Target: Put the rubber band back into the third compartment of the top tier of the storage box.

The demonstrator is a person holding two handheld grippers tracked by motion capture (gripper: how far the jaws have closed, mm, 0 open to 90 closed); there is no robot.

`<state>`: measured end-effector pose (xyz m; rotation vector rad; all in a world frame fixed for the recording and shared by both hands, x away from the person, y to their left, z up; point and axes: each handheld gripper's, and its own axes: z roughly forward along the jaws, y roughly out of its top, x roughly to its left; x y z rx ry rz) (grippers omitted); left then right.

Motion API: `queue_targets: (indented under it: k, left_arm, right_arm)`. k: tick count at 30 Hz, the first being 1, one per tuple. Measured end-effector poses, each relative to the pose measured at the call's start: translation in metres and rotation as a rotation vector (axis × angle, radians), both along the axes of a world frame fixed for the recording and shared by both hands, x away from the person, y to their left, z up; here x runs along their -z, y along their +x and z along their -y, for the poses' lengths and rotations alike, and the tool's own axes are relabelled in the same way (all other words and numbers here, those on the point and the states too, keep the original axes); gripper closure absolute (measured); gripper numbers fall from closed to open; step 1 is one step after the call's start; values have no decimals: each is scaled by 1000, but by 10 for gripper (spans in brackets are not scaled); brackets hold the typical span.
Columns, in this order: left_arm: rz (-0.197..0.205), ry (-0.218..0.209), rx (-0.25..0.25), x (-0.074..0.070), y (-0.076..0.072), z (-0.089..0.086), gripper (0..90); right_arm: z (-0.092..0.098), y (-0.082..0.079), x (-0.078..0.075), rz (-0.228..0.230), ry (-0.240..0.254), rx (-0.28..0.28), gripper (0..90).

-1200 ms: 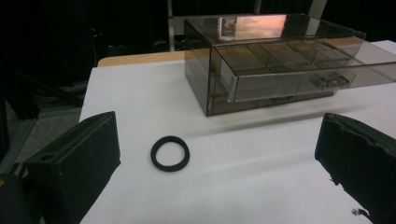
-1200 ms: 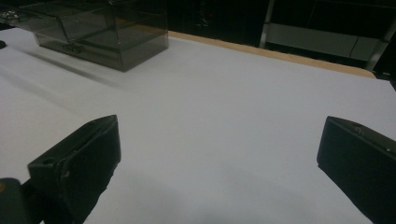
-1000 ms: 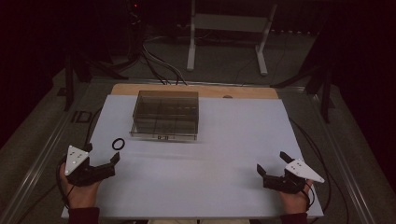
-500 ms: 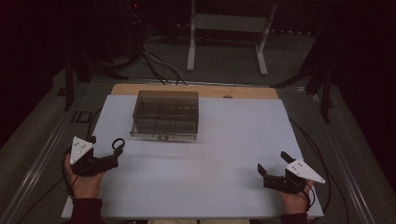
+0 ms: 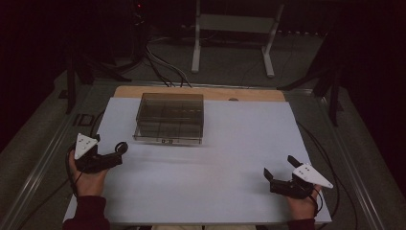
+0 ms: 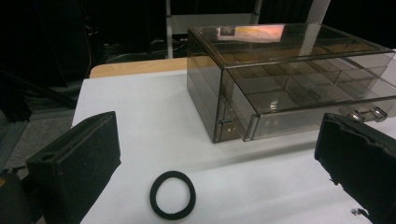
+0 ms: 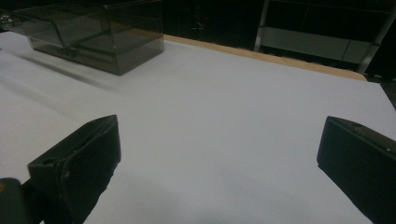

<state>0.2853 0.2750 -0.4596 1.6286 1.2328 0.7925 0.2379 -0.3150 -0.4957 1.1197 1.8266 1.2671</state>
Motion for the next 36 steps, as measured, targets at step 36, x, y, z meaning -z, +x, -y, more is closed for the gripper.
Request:
queue_targets:
  k: [36]
  left_arm:
    - [-131, 30, -51, 28, 41, -6, 25]
  right_arm:
    - [-2, 1, 1, -2, -16, -2, 2]
